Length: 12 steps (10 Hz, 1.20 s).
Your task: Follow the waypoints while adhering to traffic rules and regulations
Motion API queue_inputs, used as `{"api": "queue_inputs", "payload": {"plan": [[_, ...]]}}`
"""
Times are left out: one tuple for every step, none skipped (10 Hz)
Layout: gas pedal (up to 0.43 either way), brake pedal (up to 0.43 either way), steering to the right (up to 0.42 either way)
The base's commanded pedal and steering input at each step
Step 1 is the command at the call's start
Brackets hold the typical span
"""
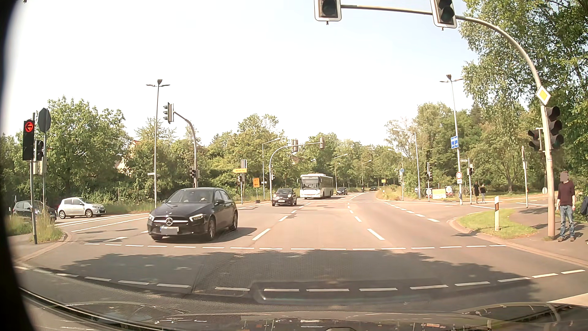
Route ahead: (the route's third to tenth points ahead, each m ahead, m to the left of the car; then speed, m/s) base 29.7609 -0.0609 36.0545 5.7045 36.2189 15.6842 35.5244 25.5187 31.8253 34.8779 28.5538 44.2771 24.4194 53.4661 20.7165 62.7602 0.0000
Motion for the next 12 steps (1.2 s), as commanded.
{"api": "queue_inputs", "payload": {"plan": [[0.0,0.232,-0.003],[0.0,0.232,-0.003],[0.0,0.238,-0.003],[0.0,0.232,-0.003],[0.0,0.232,-0.003],[0.0,0.238,-0.003],[0.0,0.232,-0.003],[0.0,0.238,-0.003],[0.0,0.238,-0.003],[0.0,0.238,-0.003],[0.0,0.238,-0.003],[0.0,0.232,-0.003]]}}
